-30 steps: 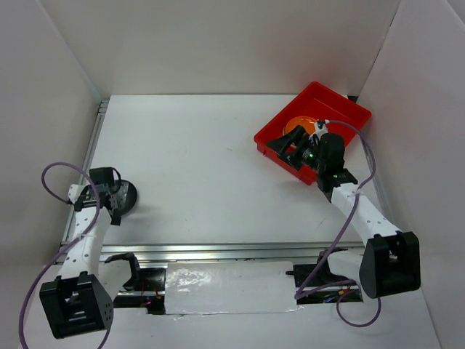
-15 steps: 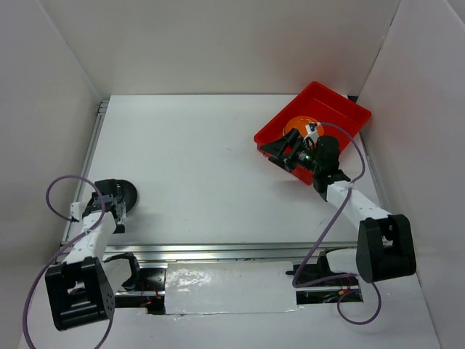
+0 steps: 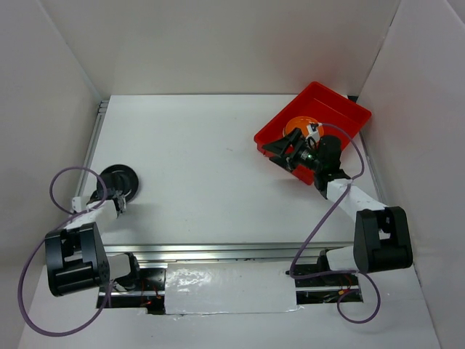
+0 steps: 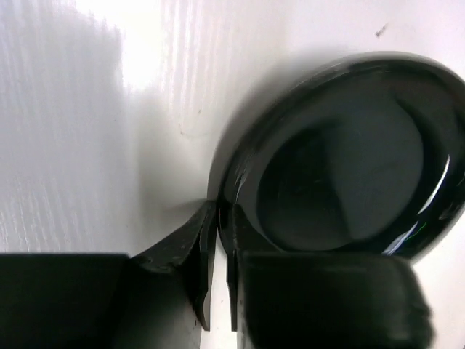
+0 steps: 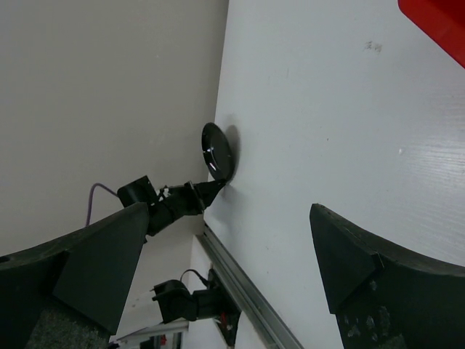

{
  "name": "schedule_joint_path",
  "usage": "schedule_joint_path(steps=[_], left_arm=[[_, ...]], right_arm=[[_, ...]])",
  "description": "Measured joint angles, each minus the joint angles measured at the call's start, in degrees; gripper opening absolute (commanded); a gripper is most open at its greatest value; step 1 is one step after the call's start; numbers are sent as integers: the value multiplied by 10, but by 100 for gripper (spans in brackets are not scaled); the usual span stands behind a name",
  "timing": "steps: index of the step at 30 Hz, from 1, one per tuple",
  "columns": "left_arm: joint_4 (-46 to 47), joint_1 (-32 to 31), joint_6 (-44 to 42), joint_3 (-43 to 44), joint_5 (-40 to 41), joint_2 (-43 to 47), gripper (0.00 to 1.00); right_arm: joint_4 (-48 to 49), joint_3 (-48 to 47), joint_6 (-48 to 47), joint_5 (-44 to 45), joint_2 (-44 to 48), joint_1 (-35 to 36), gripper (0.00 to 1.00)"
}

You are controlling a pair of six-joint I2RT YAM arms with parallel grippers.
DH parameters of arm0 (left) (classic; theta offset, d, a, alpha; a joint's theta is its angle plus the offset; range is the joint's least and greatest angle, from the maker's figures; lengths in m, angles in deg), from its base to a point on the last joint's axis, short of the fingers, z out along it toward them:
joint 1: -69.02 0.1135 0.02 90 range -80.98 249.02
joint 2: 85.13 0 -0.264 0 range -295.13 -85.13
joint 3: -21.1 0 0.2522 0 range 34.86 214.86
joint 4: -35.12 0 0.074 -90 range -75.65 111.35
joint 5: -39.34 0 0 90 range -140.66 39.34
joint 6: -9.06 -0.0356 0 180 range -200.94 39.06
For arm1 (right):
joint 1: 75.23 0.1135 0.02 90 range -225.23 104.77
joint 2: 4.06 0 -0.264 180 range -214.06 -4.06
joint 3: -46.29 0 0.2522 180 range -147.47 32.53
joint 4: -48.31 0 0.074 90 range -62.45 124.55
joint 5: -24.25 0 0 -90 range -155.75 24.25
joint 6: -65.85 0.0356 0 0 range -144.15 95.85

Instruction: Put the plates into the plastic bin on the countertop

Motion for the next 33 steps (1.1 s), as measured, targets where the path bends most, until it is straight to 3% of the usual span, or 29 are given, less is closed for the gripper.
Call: schedule_joint_path(steps=[5, 7, 8, 16, 22, 28, 33], left_arm=[[16, 0, -6, -9, -12, 0, 22], [24, 1, -7, -6, -15, -8, 3], [28, 3, -10, 0, -18, -15, 0], [-6, -9, -99, 69, -43, -29, 0], [-23, -34, -194, 93, -70, 48, 0], [-10, -71, -267, 93, -144, 84, 0], [11, -117, -319, 96, -258, 70, 0]], right_arm=[[12, 7, 5, 0, 1, -3, 100], [12, 10, 7, 0, 1, -4, 100], [12, 11, 8, 0, 1, -4, 100], [12, 11, 7, 8, 2, 1, 100], [12, 8, 5, 28, -23, 39, 100], [3, -61, -16, 33, -80, 120, 100], [4, -154, -44, 20, -159, 186, 100]])
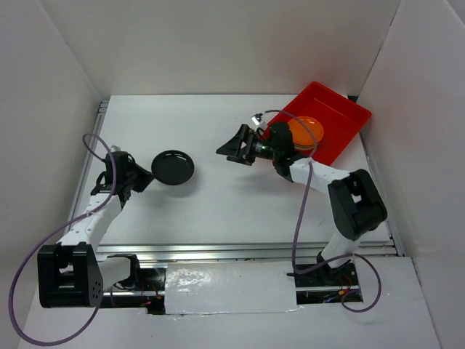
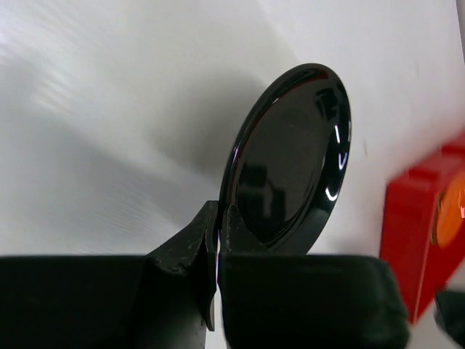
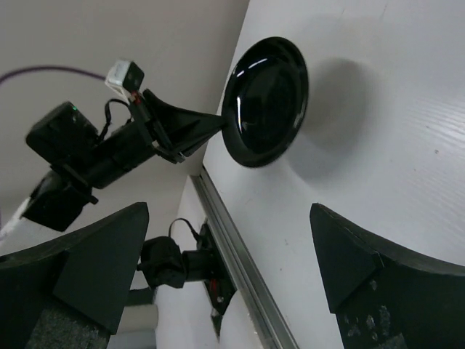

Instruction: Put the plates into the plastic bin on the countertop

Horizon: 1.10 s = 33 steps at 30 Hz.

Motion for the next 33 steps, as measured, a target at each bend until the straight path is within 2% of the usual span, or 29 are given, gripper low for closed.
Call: schedule_joint_path(steps=[4, 9, 10, 11, 12, 13, 17, 18, 20, 21, 25, 27, 33], left_arm=[[8, -38, -26, 23, -81, -20, 0], [30, -80, -48, 60, -151, -27, 0], [37, -86, -50, 67, -164, -33, 0], [46, -91, -51, 71, -175, -38, 0], [55, -94, -52, 72, -183, -43, 0], [58, -96, -53, 72, -189, -47, 0], [48, -94, -67, 73, -183, -68, 1], [46, -94, -69, 75, -185, -71, 15], [42, -96, -80, 81, -185, -73, 52], [38, -96, -78, 85, -187, -74, 99], [5, -98, -70, 118, -168, -73, 99], [-30, -102, -68, 141, -139, -66, 99], [-134, -123, -92, 170, -73, 39, 99]], right_arm=[[-12, -54, -22, 8, -71, 40, 98], [-14, -56, -24, 11, -130, 58, 90], [-15, -56, -24, 12, -140, 61, 83], [-16, -56, -25, 13, -149, 62, 75], [-17, -56, -26, 14, -155, 63, 29], [-17, -56, -29, 15, -158, 65, 0], [0, -51, -14, 27, -151, 69, 0], [1, -44, -12, 35, -146, 70, 0], [2, -34, -9, 47, -136, 71, 0], [-2, -30, -10, 63, -127, 71, 0], [-30, -29, -10, 120, -97, 57, 0], [-75, -46, -8, 147, -90, 28, 0], [-242, -189, -16, 226, -101, -152, 0]])
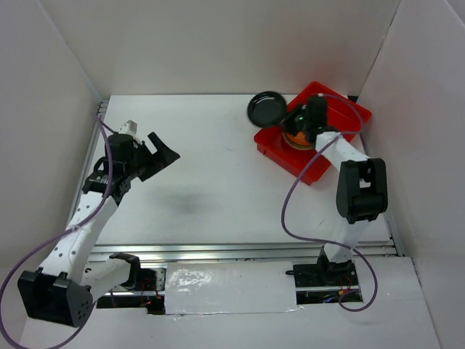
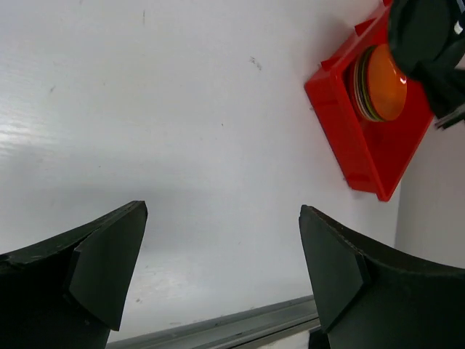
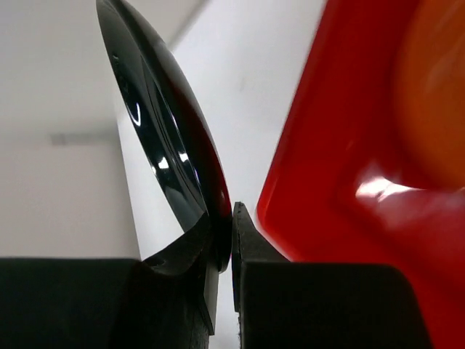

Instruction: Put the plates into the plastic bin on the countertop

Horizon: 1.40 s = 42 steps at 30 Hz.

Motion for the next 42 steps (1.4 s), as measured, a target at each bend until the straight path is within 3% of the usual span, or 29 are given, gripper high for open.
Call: schedule_joint_path(steps=[4, 8, 15, 18, 20, 21, 24, 27, 34, 35, 42], left_arm=[[-64, -7, -47, 41, 12, 35, 99], [-105, -7, -98, 61, 28, 34, 99], [-136, 9, -151, 35, 17, 18, 99], [-140, 20, -158, 35, 8, 14, 99], [-139, 25, -165, 35, 5, 17, 99], [-139, 27, -167, 33, 3, 19, 99], [-139, 29, -169, 31, 0, 25, 99], [-139, 30, -170, 31, -3, 26, 99], [-139, 32, -180, 31, -11, 26, 99], [-139, 32, -181, 31, -11, 26, 99], [-139, 33, -181, 31, -7, 27, 99]], right_arm=[[-23, -54, 5, 5, -16, -123, 0], [-72, -86, 3, 14, -50, -196, 0], [-113, -73, -1, -2, -83, -210, 0], [-118, -70, -3, -7, -83, -203, 6], [-115, -65, -3, -9, -82, -198, 17], [-110, -57, -4, -9, -80, -196, 34], [-106, -20, -2, -13, -63, -193, 62], [-97, 17, -3, -15, -29, -191, 76], [-94, 120, -3, 19, 112, -190, 93], [-96, 132, -3, 28, 138, -189, 100], [-103, 122, -26, 51, 212, -186, 100]])
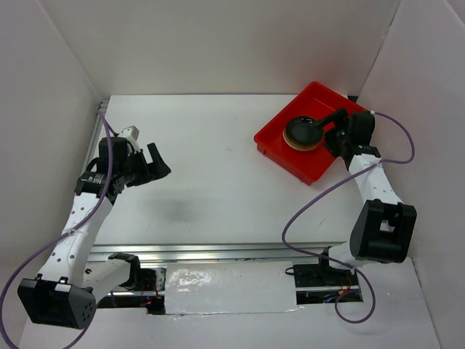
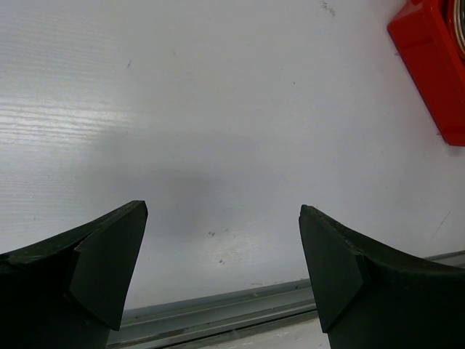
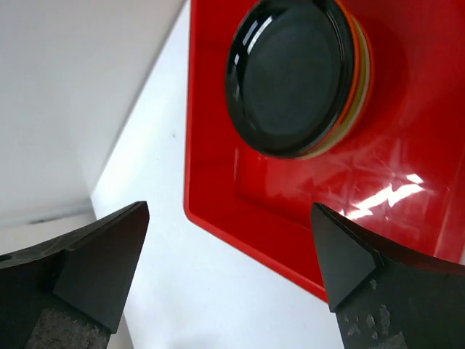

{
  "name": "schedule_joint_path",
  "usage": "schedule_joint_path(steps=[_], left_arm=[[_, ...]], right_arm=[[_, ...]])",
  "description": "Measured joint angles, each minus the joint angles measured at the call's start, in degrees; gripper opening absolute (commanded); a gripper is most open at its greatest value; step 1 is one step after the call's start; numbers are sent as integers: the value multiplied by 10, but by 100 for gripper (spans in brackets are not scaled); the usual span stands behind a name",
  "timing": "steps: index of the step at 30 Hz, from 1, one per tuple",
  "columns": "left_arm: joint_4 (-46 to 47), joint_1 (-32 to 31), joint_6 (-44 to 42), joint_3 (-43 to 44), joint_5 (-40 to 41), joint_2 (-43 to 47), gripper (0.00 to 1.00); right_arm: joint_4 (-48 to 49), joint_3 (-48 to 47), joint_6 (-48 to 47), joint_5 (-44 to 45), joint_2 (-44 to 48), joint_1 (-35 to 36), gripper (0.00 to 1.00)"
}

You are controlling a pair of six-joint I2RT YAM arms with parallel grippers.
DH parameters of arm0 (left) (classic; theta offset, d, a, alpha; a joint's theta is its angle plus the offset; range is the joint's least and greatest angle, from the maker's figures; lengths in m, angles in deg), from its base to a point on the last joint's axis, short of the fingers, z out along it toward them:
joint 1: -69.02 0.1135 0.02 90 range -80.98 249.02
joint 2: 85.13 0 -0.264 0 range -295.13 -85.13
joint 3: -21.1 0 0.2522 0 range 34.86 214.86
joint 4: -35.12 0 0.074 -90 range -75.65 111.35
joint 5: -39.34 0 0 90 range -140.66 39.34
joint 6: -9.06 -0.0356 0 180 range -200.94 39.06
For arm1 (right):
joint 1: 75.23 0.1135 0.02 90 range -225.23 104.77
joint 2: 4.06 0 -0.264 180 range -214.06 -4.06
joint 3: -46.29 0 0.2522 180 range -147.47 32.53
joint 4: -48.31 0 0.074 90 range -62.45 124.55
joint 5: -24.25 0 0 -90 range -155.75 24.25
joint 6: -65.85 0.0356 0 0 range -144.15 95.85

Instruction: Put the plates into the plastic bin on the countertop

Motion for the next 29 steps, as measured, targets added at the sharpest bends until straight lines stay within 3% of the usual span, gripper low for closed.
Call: schedule_joint_path(steps=[5, 15, 22, 29], left_arm=[[-24, 0, -1, 23, 31, -14, 99], [-52, 15, -3, 121, 189, -39, 99], [-48, 24, -19, 69, 219, 66, 99], [-51, 23, -19, 52, 226, 168, 99]], right_arm=[[-37, 26, -58, 23, 69, 44, 100], [-197, 5, -196, 227, 379, 268, 100], [-317, -16, -230, 298, 506, 376, 100], [-394, -16, -231, 365, 544, 452, 100]])
